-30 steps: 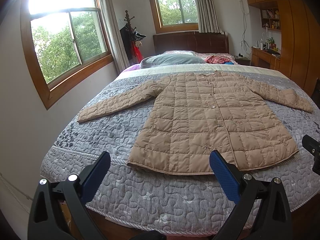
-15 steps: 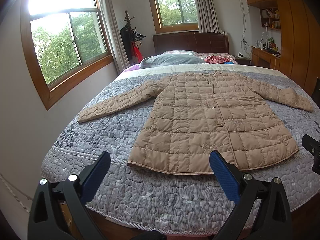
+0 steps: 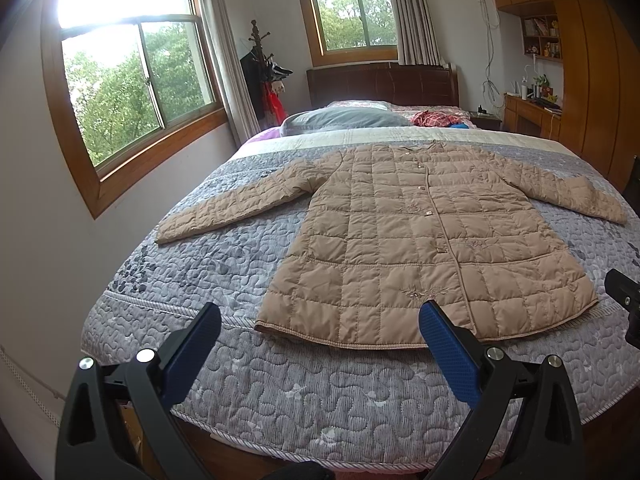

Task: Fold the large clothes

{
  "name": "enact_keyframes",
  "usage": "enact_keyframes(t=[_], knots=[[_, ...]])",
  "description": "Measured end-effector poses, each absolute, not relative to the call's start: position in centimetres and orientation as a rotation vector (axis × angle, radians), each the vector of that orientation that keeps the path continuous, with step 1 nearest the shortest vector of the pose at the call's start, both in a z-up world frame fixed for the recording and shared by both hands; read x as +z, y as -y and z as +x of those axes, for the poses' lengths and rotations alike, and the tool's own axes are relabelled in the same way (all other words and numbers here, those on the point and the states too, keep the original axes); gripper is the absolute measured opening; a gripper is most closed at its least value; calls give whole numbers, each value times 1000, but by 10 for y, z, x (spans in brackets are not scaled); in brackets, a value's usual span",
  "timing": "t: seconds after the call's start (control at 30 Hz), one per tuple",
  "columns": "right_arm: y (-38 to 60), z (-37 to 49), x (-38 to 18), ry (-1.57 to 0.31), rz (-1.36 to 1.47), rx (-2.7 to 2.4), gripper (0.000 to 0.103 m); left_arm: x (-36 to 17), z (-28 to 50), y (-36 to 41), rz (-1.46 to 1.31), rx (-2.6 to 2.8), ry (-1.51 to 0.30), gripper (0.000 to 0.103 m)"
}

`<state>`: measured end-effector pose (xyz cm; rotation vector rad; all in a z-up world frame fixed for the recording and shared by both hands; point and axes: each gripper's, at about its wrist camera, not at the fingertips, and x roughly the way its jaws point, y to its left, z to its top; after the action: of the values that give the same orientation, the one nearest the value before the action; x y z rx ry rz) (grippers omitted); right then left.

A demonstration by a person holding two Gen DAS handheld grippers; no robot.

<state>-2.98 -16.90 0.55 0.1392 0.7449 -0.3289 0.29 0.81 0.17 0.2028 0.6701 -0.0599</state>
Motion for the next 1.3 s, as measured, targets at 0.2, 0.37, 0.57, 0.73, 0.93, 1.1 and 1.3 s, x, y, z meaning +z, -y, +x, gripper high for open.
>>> enact_keyframes(t=[0.2,0.37,0.57,0.73,0.93,1.1,1.3], knots=[[169,-29,5,-745,139,-329,100,2,3,-8,203,-60,-670,99],[169,-29,5,-745,138,-329,100,2,3,-9,203,-58,-671,99],[171,-26,8,-739,131,-329,100,2,8,-6,200,-57,-666,99],[178,-14,9,-743,115,-332,100,2,19,4,220,-55,-663,99],[210,10,10,-766,102,-317,100,4,42,26,279,-62,-650,99],[273,39,11,-790,188,-309,100,10,72,59,338,-103,-604,99],[377,80,2,-795,268,-410,100,13,120,102,382,-170,-579,99]])
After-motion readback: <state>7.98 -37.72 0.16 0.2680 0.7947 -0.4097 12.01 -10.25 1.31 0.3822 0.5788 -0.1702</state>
